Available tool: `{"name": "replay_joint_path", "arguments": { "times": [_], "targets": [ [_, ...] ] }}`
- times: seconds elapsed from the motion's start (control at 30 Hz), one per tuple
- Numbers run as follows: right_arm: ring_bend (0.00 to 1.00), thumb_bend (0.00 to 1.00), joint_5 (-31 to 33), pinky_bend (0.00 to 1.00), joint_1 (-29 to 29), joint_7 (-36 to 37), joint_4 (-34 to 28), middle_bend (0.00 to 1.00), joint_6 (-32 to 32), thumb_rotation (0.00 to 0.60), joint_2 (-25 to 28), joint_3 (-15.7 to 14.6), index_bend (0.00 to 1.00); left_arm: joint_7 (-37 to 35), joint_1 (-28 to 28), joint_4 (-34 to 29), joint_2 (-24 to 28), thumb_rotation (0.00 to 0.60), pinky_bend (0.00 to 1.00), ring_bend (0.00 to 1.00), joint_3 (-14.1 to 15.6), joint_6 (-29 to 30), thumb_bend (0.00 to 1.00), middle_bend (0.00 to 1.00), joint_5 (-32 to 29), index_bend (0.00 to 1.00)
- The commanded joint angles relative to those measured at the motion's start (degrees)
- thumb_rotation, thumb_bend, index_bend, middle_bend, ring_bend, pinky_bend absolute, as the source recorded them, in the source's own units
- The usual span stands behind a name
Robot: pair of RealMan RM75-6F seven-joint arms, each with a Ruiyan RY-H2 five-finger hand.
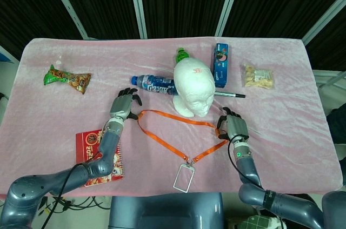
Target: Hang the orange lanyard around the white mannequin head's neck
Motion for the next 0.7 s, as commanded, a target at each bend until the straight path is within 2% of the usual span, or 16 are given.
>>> {"name": "replay_joint_path", "arguments": {
  "times": [0.03,0.3,0.7],
  "targets": [
    [0.15,0.46,-0.13,0.15,-0.03,0.14,-0.03,0.11,-0.07,0.6,0.15,-0.01,0.65,0.2,-0.07,0.48,-0.51,0.6,0.0,0.0,-0.08,0.13,0.29,0.12,0.2,0.5],
    [0.15,0.46,-0.53,0.15,-0.29,0.74,-0.35,0.11,-0.17,0.6,0.8,-0.07,0.65,0.21,0.05,2.87,-2.39,0.6,0.0,0.0,-0.09,0.43,0.32,0.13,1.72,0.54],
    [0.15,0.46,-0.71,0.15,-0.64,1.65,-0.38,0.11,-0.52,0.6,1.47,-0.16,0.65,2.52,0.15,5.38,-4.32,0.6,0.0,0.0,0.62,0.71,0.33,0.12,3.45,0.55]
  ]
}}
